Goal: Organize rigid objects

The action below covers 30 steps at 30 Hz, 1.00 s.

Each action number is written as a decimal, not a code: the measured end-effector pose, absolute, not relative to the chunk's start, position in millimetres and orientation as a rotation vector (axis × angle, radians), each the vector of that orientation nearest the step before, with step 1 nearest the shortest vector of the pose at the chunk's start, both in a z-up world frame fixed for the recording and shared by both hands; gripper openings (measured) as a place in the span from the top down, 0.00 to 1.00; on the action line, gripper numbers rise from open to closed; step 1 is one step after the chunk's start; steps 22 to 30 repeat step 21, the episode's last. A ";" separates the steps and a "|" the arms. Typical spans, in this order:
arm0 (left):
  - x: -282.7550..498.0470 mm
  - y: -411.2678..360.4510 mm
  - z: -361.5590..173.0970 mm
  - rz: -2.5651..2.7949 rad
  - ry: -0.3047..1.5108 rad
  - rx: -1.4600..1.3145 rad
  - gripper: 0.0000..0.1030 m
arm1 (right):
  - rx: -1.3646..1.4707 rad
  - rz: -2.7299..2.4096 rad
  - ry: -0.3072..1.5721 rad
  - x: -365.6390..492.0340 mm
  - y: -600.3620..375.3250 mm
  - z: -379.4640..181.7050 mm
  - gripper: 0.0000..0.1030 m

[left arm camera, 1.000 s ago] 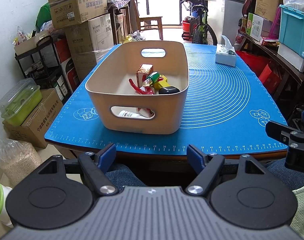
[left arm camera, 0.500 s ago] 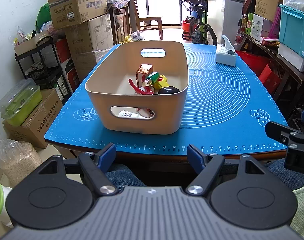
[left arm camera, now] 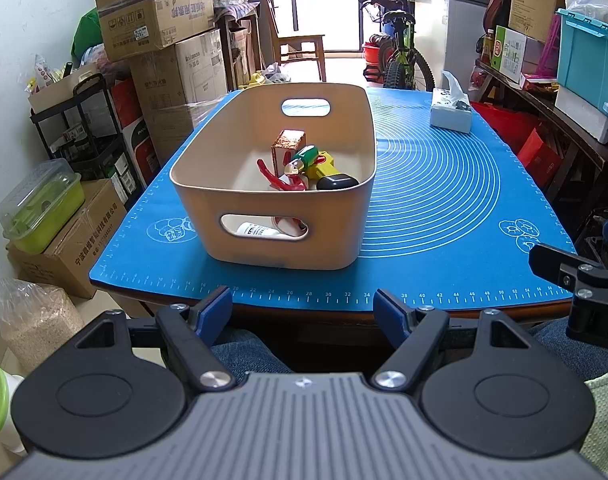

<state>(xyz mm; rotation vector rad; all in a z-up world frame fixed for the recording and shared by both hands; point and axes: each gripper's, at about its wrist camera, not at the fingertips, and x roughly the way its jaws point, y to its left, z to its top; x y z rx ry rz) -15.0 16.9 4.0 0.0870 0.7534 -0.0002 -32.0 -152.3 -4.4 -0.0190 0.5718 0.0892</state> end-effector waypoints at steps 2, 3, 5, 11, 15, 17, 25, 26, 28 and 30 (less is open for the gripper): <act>-15.2 16.9 4.1 0.000 0.753 0.087 0.24 | -0.019 0.089 0.572 -32.0 -152.6 -4.8 0.08; -15.3 16.8 4.2 0.000 0.753 0.087 0.24 | -0.019 0.089 0.572 -32.0 -152.4 -4.5 0.08; -15.4 16.8 4.2 0.000 0.753 0.088 0.24 | -0.019 0.089 0.572 -32.0 -152.3 -4.3 0.08; -15.2 16.8 3.8 0.000 0.753 0.087 0.24 | -0.019 0.089 0.572 -32.0 -152.5 -4.5 0.08; -15.4 16.6 3.8 0.000 0.753 0.088 0.24 | -0.019 0.089 0.572 -32.0 -152.3 -4.1 0.08; -15.6 16.7 3.8 0.001 0.753 0.088 0.24 | -0.020 0.089 0.572 -32.0 -152.4 -4.3 0.08; -14.6 16.8 5.7 0.001 0.753 0.088 0.24 | -0.020 0.089 0.572 -32.0 -152.4 -3.9 0.08; -14.6 16.8 5.7 0.001 0.753 0.088 0.24 | -0.020 0.089 0.572 -32.0 -152.4 -3.9 0.08; -14.6 16.8 5.7 0.001 0.753 0.088 0.24 | -0.020 0.089 0.572 -32.0 -152.4 -3.9 0.08; -14.6 16.8 5.7 0.001 0.753 0.088 0.24 | -0.020 0.089 0.572 -32.0 -152.4 -3.9 0.08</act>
